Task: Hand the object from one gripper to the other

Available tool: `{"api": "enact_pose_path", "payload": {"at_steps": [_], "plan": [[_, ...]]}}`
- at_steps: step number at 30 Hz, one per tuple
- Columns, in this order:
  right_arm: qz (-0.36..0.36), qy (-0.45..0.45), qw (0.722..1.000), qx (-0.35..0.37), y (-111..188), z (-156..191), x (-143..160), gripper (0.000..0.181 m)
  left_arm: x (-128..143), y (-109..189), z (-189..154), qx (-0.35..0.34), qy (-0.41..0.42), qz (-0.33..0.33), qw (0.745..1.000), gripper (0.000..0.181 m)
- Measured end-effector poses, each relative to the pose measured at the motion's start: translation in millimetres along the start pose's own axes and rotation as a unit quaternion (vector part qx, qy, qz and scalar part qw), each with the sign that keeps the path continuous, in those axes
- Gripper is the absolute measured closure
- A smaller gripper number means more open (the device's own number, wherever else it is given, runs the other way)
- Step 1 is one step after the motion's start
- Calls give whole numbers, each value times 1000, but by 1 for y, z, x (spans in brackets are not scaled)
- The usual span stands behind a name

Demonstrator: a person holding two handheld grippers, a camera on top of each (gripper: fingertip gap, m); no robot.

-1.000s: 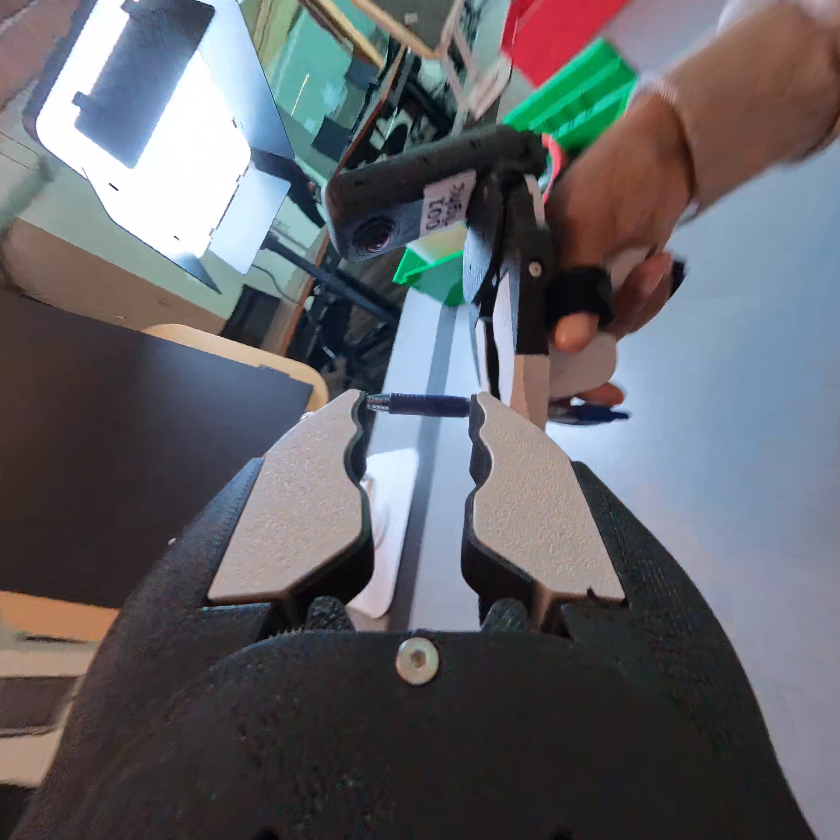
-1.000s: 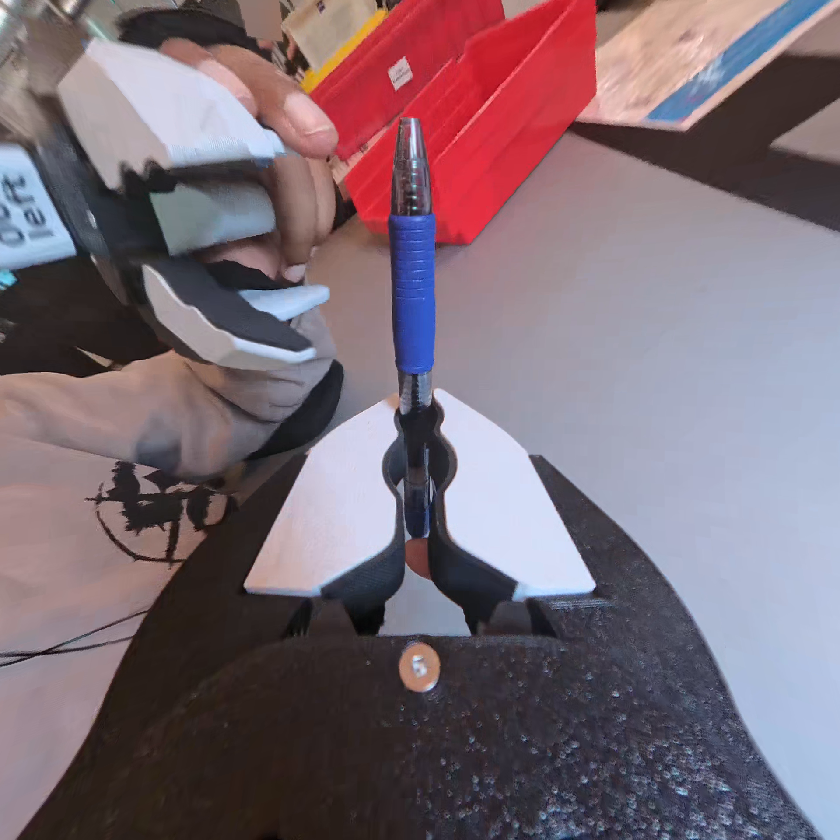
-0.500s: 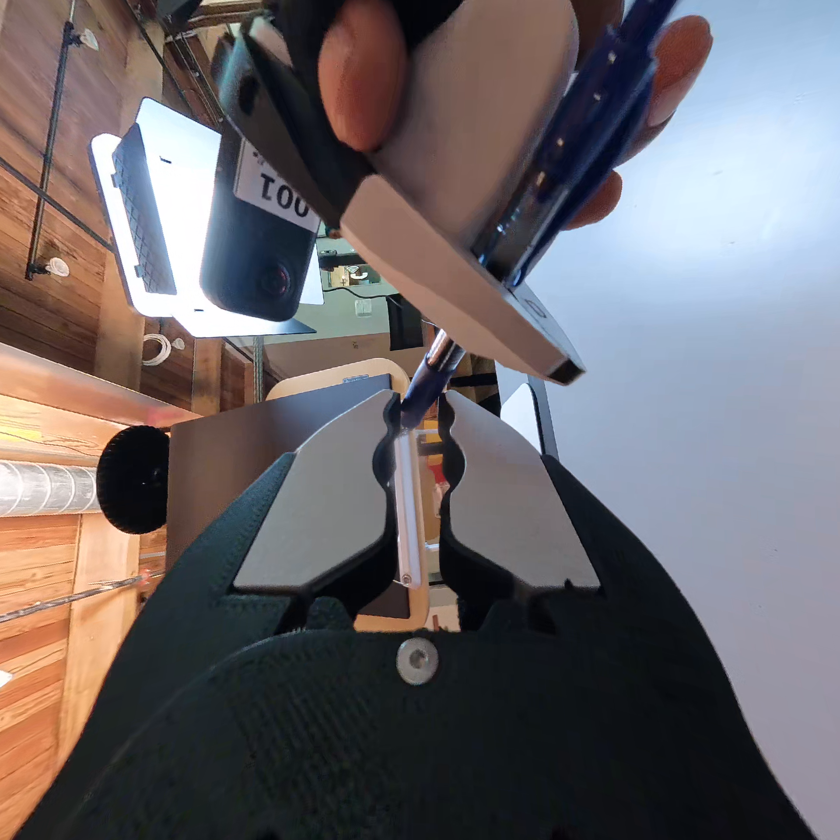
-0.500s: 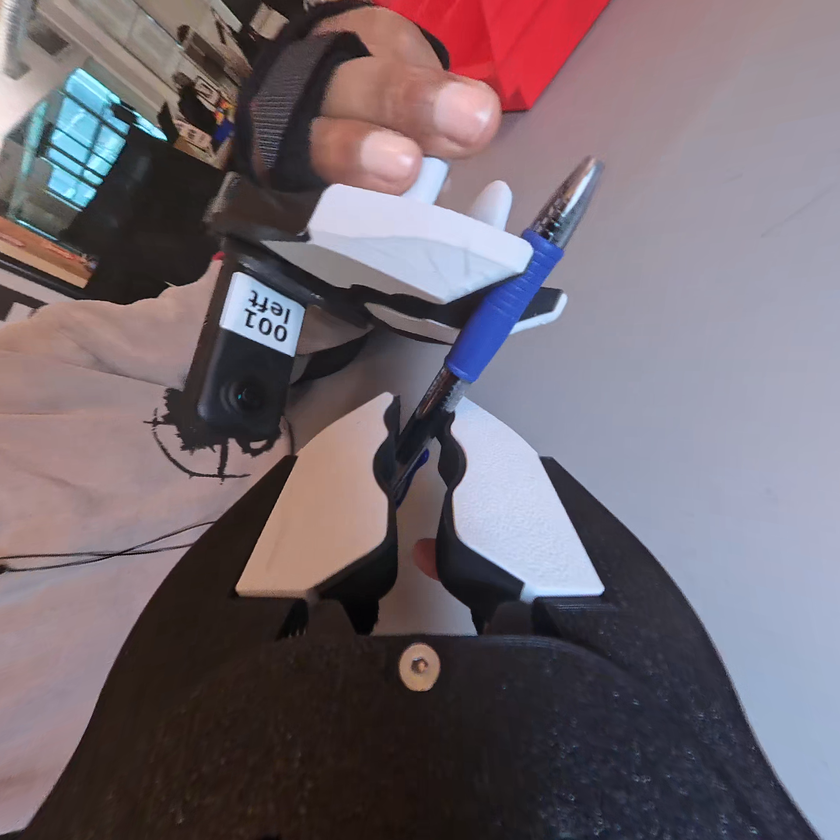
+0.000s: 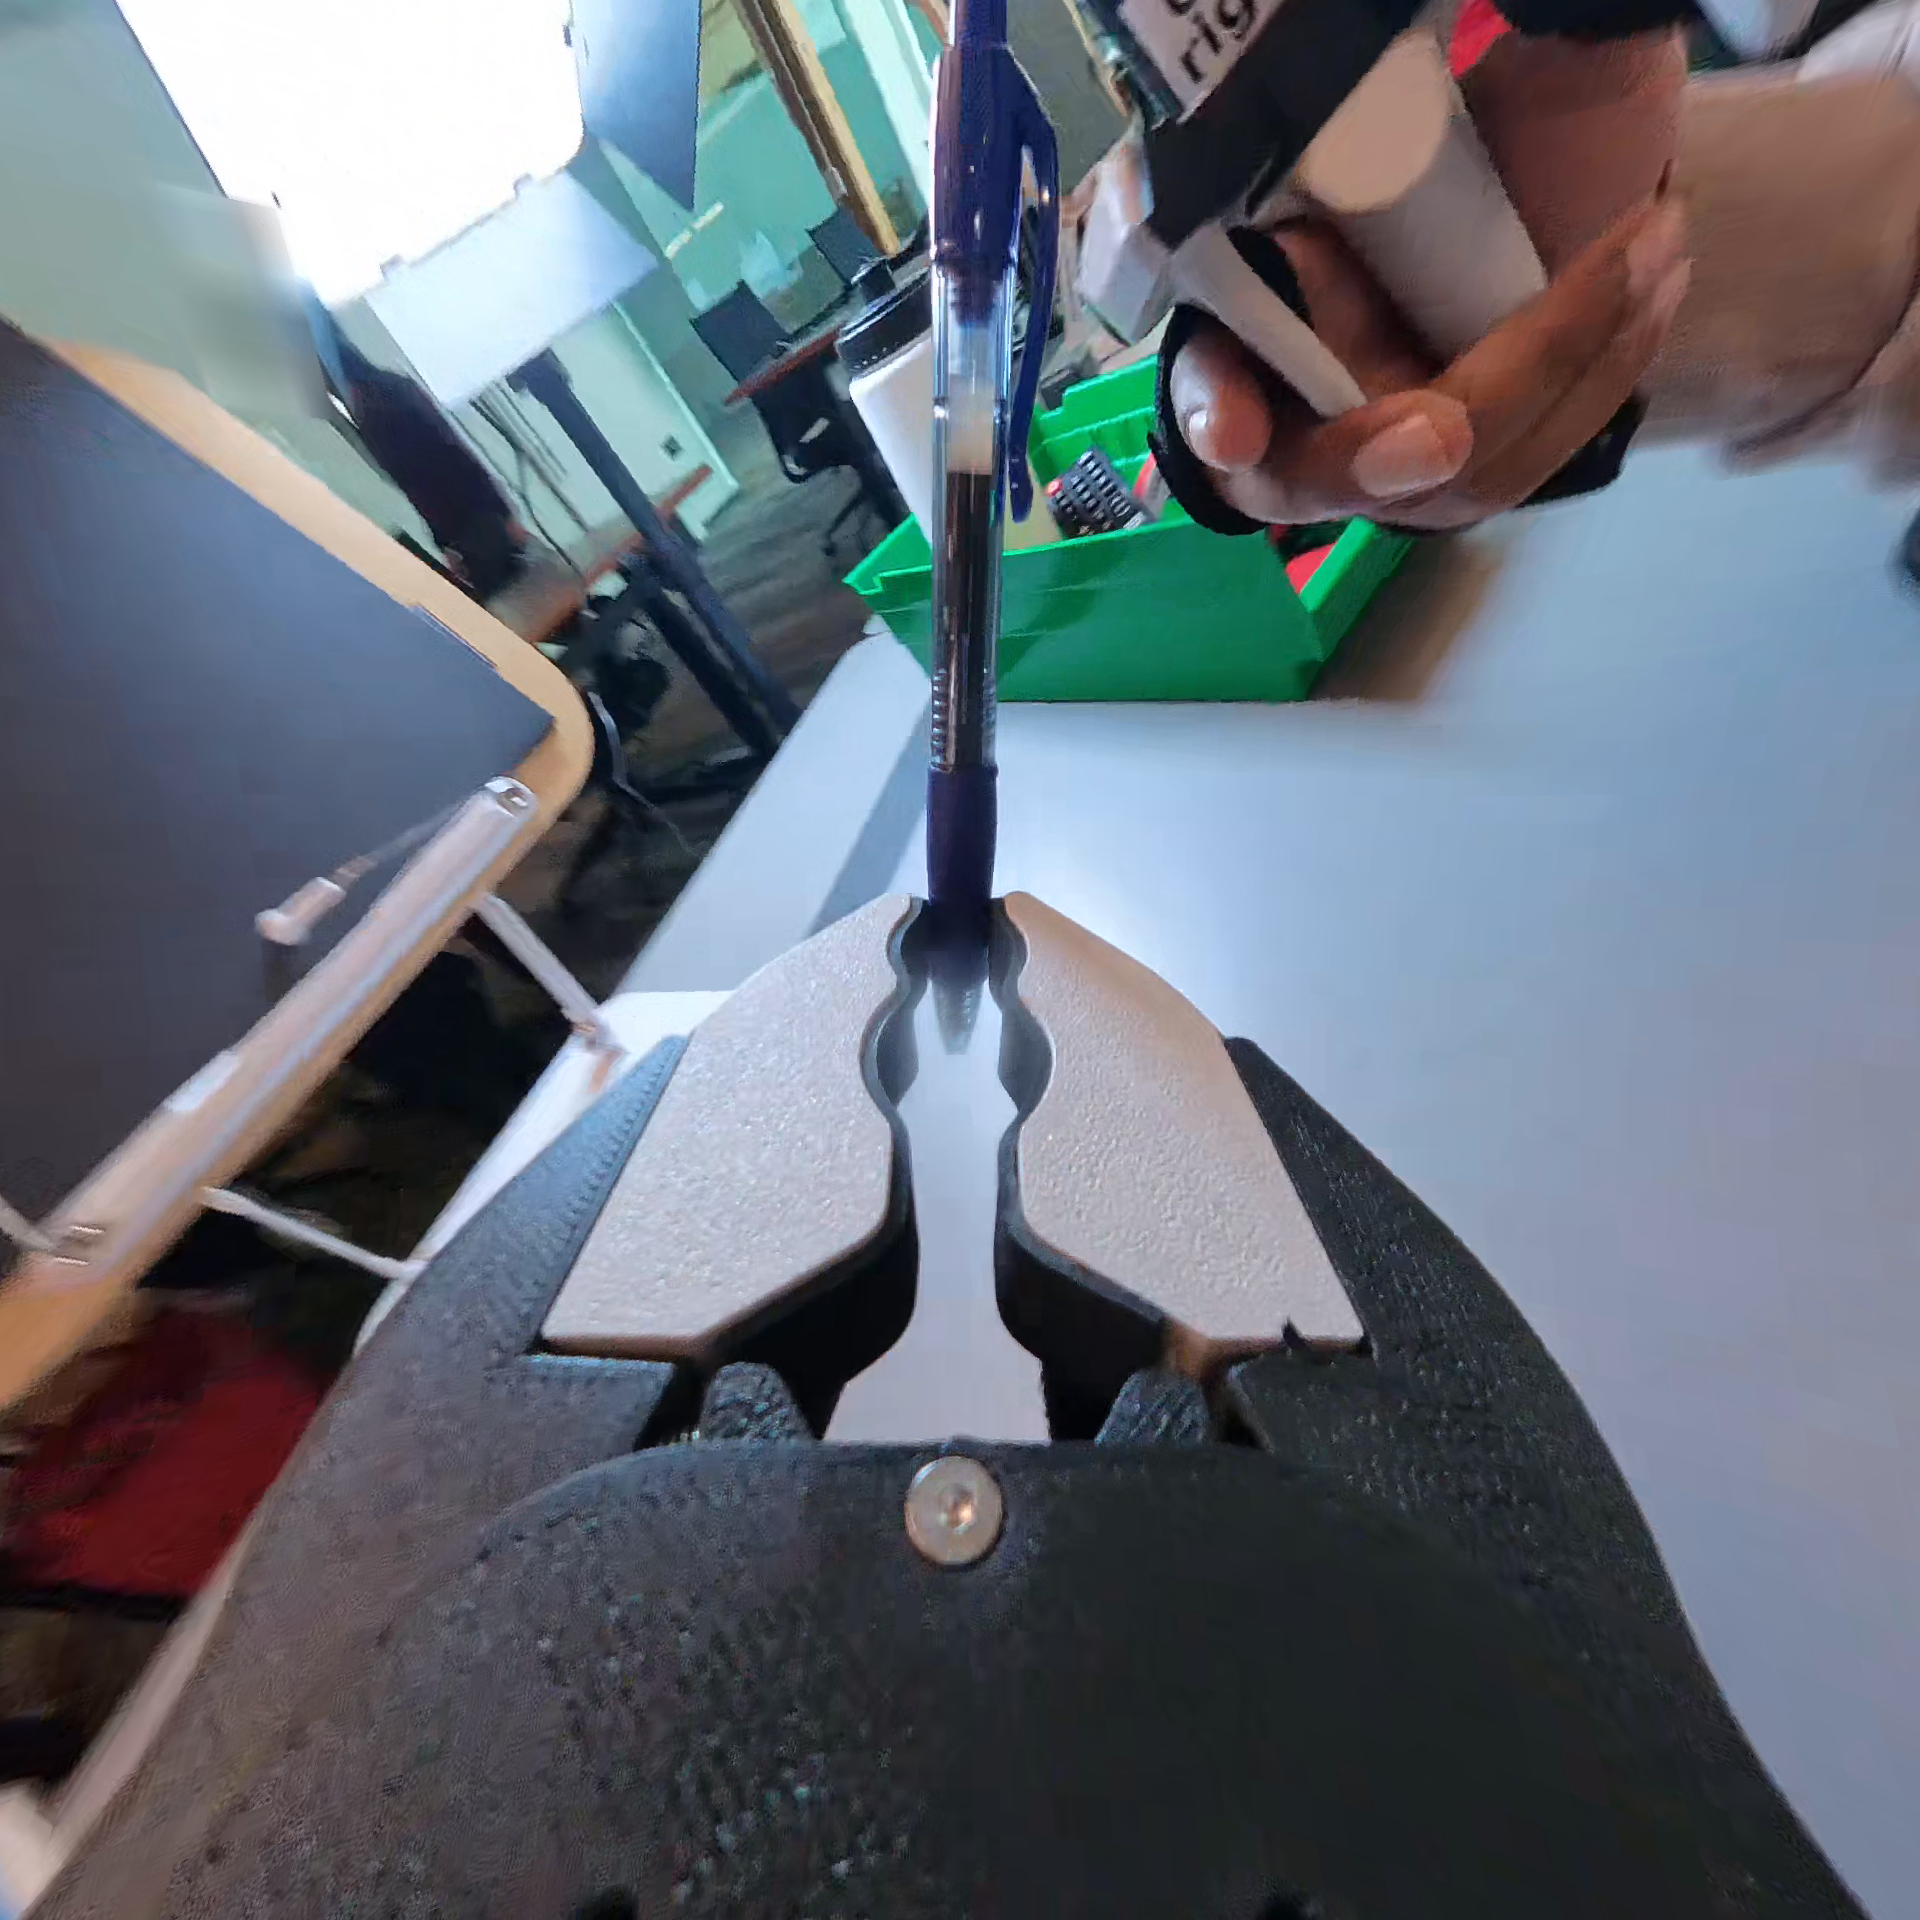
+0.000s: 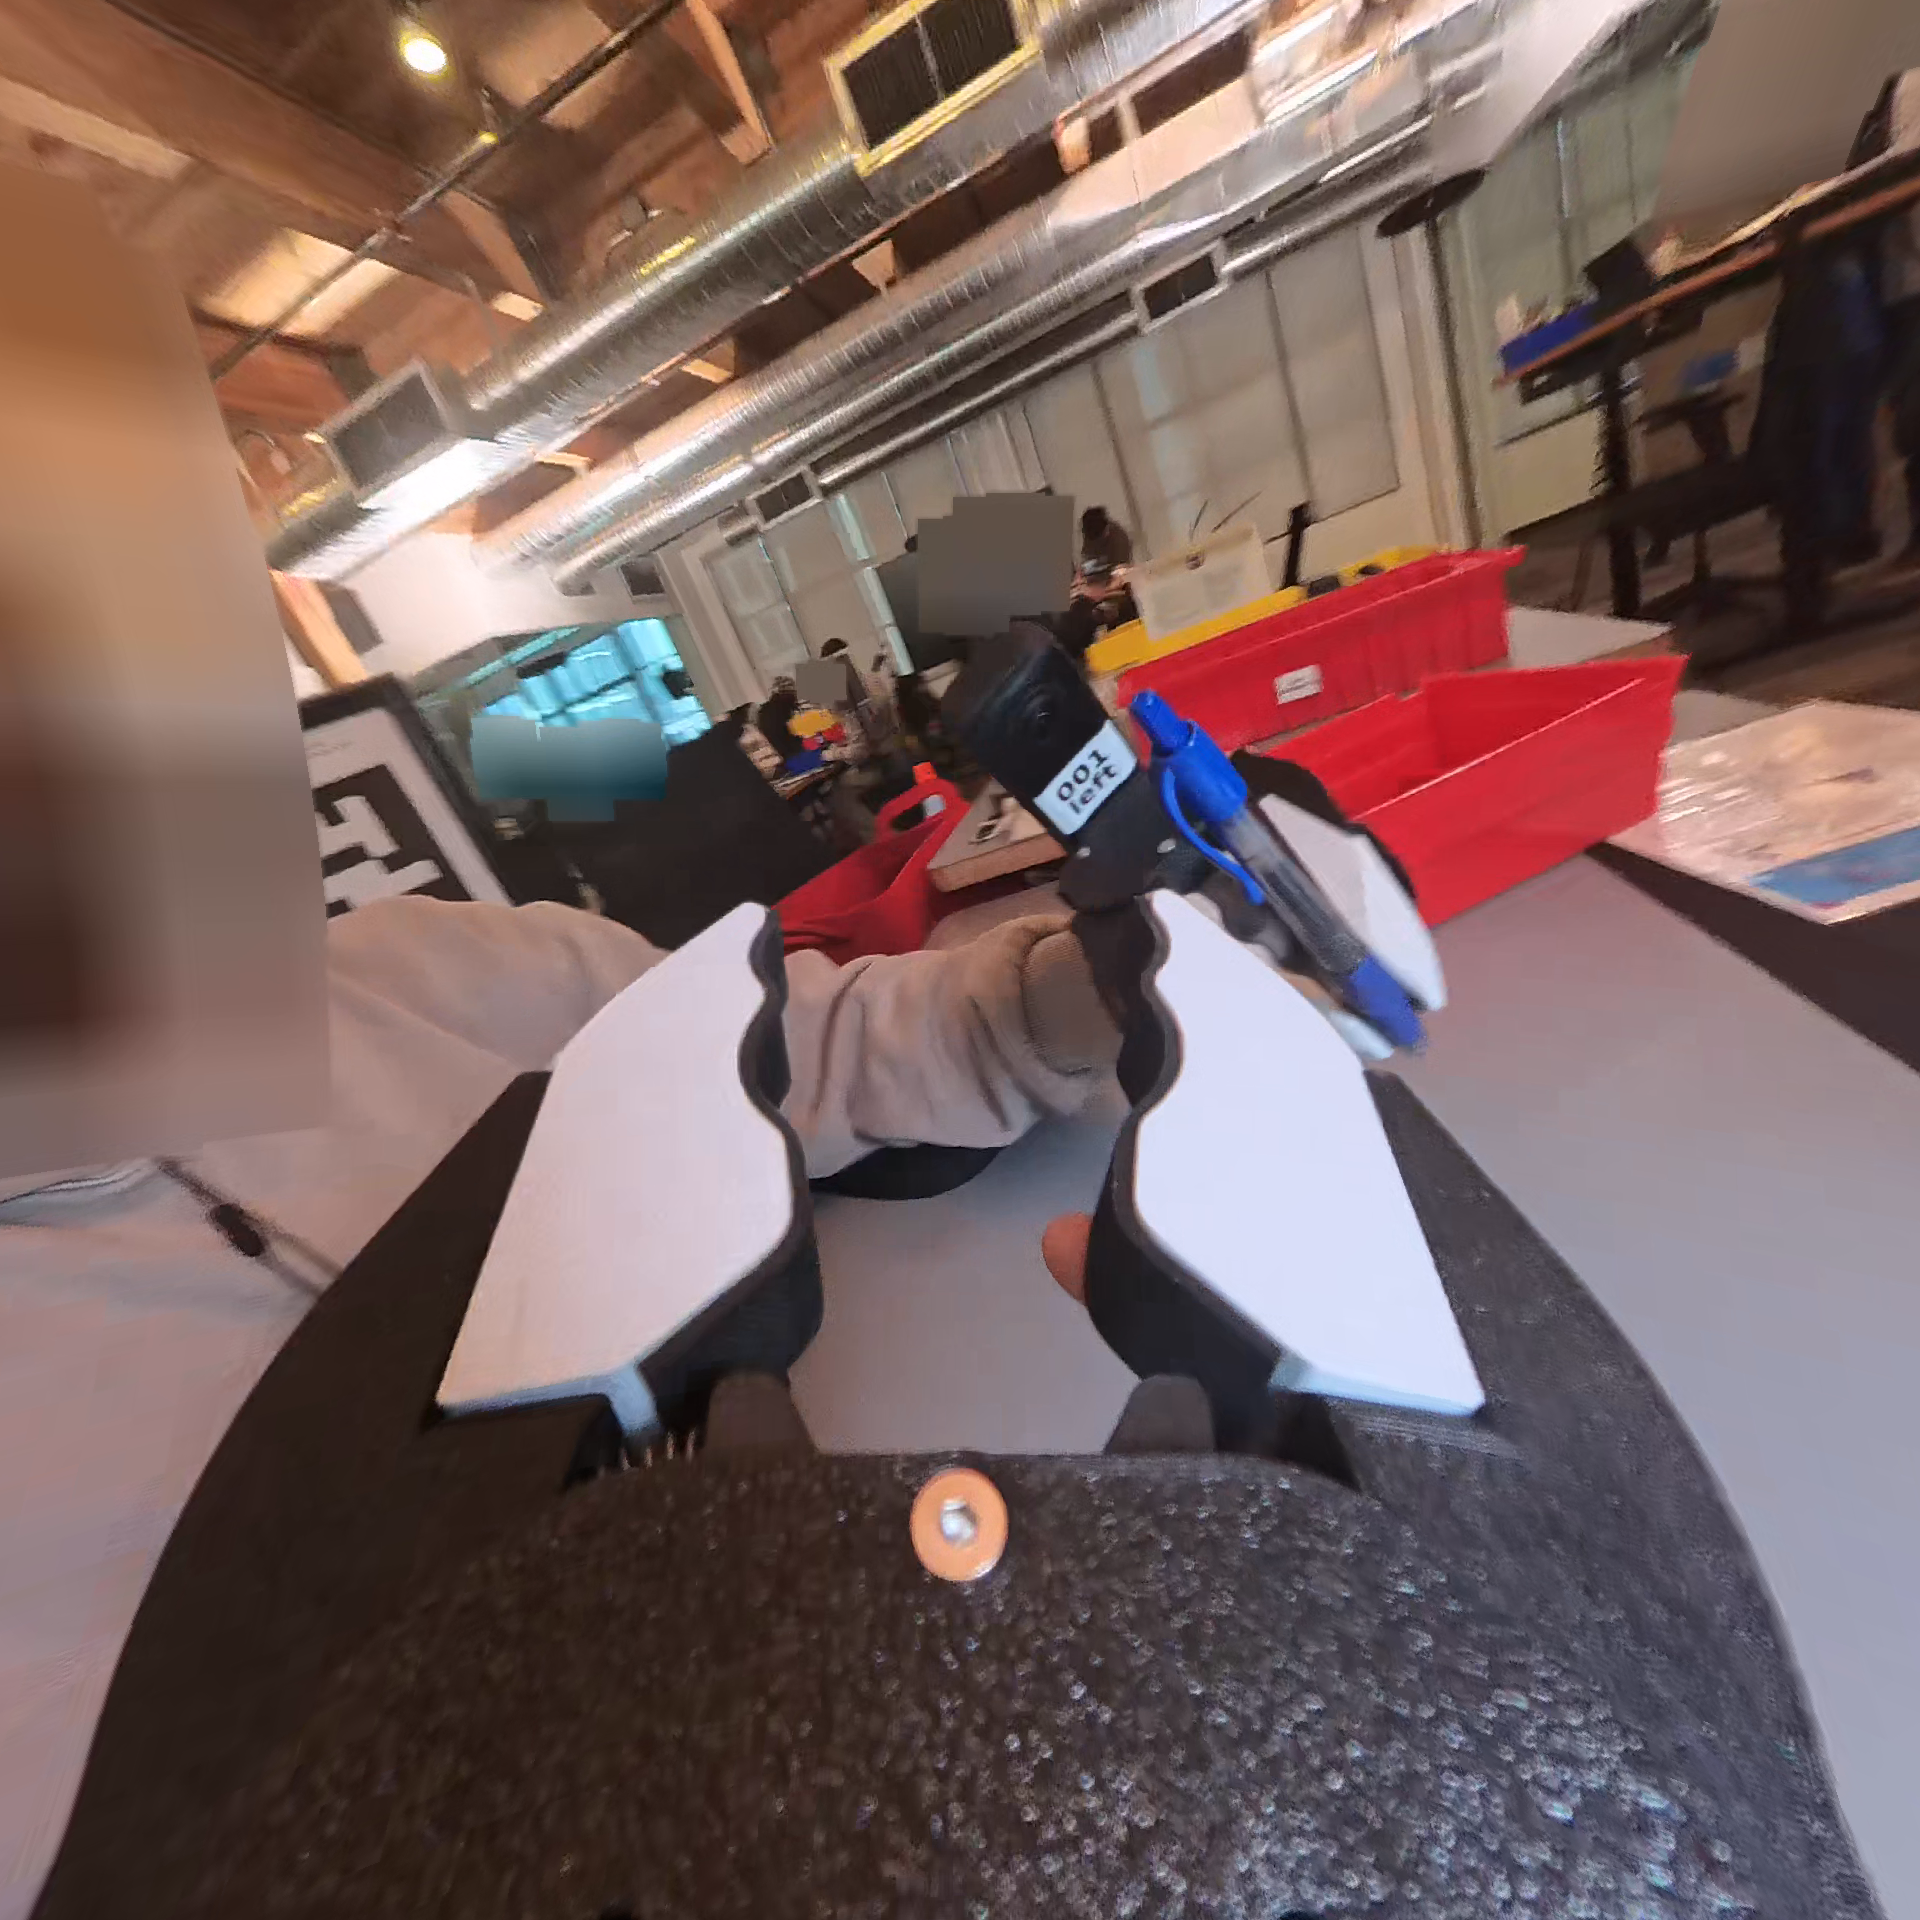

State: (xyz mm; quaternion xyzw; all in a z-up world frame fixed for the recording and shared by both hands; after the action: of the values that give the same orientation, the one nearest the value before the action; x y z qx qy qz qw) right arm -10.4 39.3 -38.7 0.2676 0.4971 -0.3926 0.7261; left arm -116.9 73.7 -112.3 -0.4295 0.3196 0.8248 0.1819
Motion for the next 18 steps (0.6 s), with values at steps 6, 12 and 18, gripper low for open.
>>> {"api": "enact_pose_path", "payload": {"at_steps": [6,12,18], "plan": [[-21,150,957,247,22,-31,-16,134,-17,-2,-15,211,235,-45,948,171],[52,210,912,347,26,-45,-10,133,-32,-11,-47,337,330,-30,881,170],[14,42,975,218,16,-43,-5,163,-29,-22,-67,328,286,10,901,170]]}}
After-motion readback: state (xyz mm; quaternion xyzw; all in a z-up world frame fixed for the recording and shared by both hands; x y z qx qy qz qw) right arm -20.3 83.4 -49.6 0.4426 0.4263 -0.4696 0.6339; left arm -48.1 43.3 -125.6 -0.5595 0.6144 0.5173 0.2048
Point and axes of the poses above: each gripper's, where its closed fingertips meet, y back along the fingers, x out of its underside, z = x × y across the jaws, the point moved 2 cm from there along y, back along the fingers, and after that the axes turned 12 degrees about z, right-handed, at the moved point
